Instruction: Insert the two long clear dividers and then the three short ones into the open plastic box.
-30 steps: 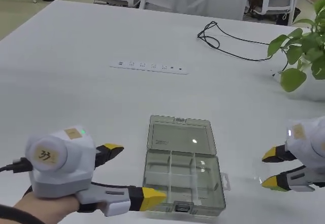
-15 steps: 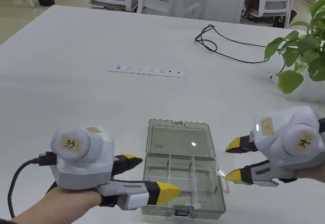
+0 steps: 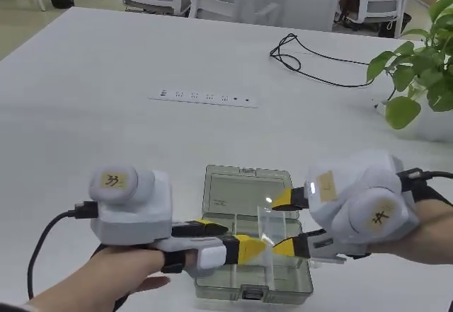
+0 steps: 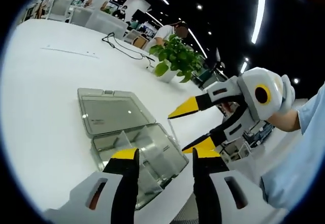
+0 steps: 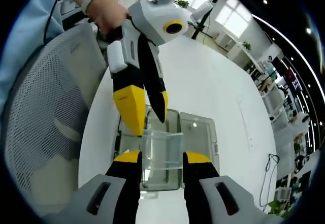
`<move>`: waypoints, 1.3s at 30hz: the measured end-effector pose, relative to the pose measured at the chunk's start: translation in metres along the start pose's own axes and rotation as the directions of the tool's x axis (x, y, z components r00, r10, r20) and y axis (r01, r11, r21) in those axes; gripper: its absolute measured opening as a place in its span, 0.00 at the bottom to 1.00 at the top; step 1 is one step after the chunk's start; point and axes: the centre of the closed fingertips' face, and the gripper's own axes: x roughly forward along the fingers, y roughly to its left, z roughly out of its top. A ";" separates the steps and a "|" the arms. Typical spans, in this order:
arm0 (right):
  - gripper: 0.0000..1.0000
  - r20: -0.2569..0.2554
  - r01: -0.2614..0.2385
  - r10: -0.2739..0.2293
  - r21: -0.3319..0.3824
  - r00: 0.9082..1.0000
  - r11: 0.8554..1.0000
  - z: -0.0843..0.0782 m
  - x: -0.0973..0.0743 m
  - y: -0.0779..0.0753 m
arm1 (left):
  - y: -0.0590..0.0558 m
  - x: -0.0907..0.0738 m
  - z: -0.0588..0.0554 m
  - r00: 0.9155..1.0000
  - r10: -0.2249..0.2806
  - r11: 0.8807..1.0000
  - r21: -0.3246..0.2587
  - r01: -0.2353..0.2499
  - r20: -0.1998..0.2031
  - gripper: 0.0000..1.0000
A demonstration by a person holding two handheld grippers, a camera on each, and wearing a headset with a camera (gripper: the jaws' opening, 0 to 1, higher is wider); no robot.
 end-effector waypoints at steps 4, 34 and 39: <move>0.32 -0.001 0.009 -0.009 -0.039 1.000 0.999 0.006 0.004 0.002 | -0.001 0.000 0.002 1.000 -0.012 0.997 -0.076 0.014 0.025 0.29; 0.33 -0.004 0.047 -0.049 -0.164 0.999 0.985 0.018 0.007 0.004 | -0.006 -0.001 -0.001 0.996 -0.060 0.963 -0.258 0.073 0.058 0.00; 0.33 -0.003 0.052 -0.053 -0.182 0.999 0.982 0.019 0.007 0.004 | -0.006 -0.002 -0.002 0.996 -0.062 0.957 -0.279 0.078 0.065 0.00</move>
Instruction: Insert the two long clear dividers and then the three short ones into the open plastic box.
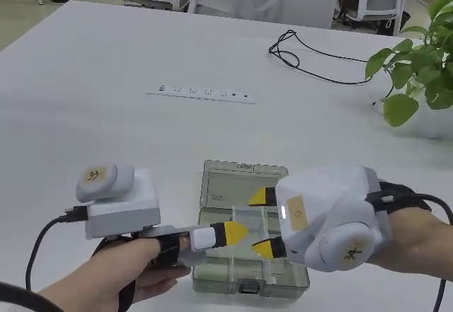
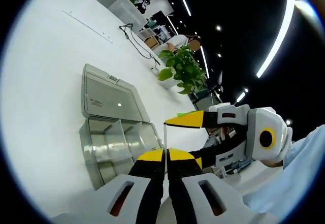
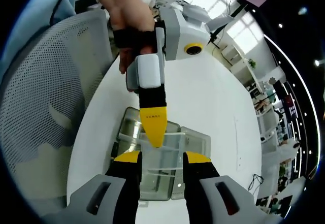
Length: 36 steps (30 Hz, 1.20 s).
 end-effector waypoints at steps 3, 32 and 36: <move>0.36 0.003 -0.007 0.007 0.002 1.000 1.000 0.000 0.000 0.001 | 0.000 -0.001 0.000 1.000 -0.003 1.000 -0.002 0.003 0.007 0.00; 0.23 0.214 -0.325 0.269 0.297 0.939 0.898 0.013 -0.038 0.004 | -0.023 -0.014 -0.021 0.974 -0.051 0.741 0.646 0.184 -0.219 0.00; 0.20 0.205 -0.358 0.309 0.285 0.929 0.889 0.013 -0.039 0.008 | -0.023 -0.014 -0.026 0.970 -0.038 0.688 0.697 0.201 -0.242 0.00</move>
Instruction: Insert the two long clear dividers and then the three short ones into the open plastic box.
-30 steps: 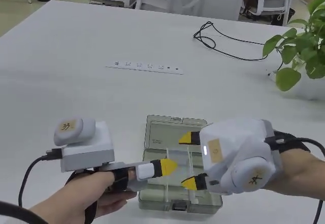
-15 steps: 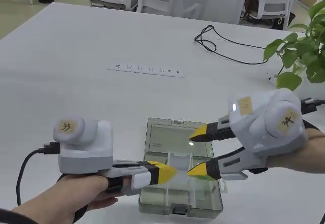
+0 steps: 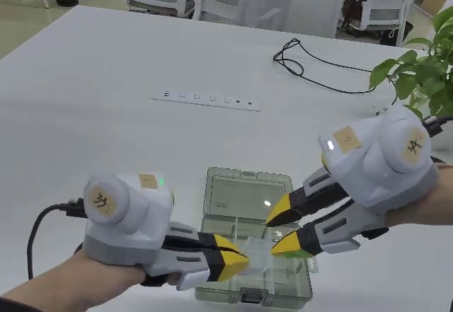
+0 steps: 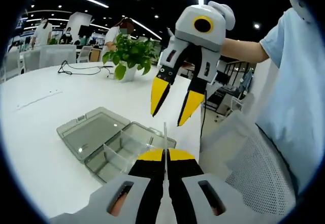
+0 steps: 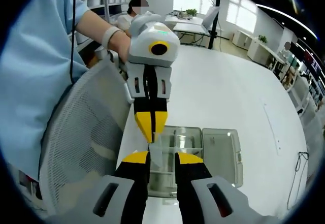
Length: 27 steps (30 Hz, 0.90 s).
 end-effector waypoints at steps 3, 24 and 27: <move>0.17 -0.012 -0.031 0.031 0.004 0.999 1.000 -0.001 0.000 0.004 | -0.003 0.000 -0.003 1.000 -0.007 0.999 0.049 0.008 -0.023 0.00; 0.03 -0.061 -0.118 0.117 -0.018 0.991 0.993 -0.007 0.006 0.016 | -0.007 -0.001 0.002 0.999 -0.032 0.988 0.153 0.033 -0.010 0.00; 0.03 -0.066 -0.120 0.119 -0.014 0.991 0.993 -0.008 0.006 0.017 | -0.008 0.000 0.001 0.999 -0.032 0.989 0.143 0.032 -0.008 0.00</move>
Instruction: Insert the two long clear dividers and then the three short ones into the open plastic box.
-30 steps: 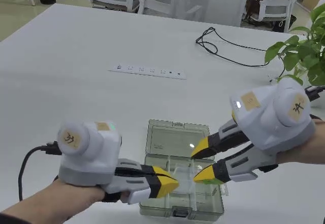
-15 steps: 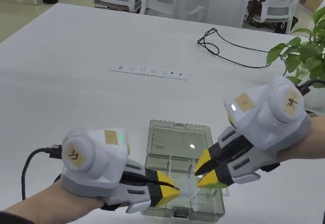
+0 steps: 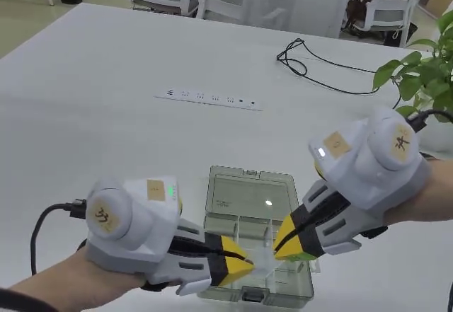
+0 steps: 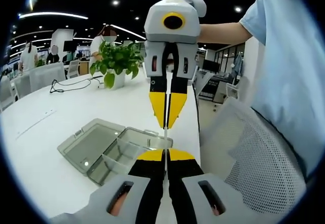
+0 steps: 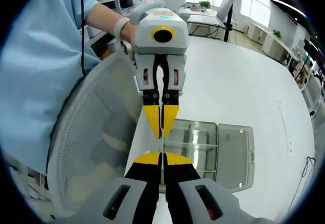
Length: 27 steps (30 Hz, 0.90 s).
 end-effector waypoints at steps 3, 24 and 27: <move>0.02 -0.001 0.007 -0.007 0.001 1.000 1.000 0.000 0.000 -0.001 | 0.001 0.000 0.000 1.000 0.004 1.000 -0.013 -0.004 0.006 0.00; 0.02 -0.065 0.067 -0.063 0.060 0.996 0.996 -0.015 -0.012 -0.017 | 0.028 -0.010 -0.012 0.987 0.161 0.983 -0.081 -0.162 -0.027 0.52; 0.02 -0.094 0.085 -0.078 0.081 0.992 0.993 -0.022 -0.014 -0.022 | 0.033 -0.012 -0.015 0.981 0.190 0.978 -0.085 -0.192 -0.040 0.62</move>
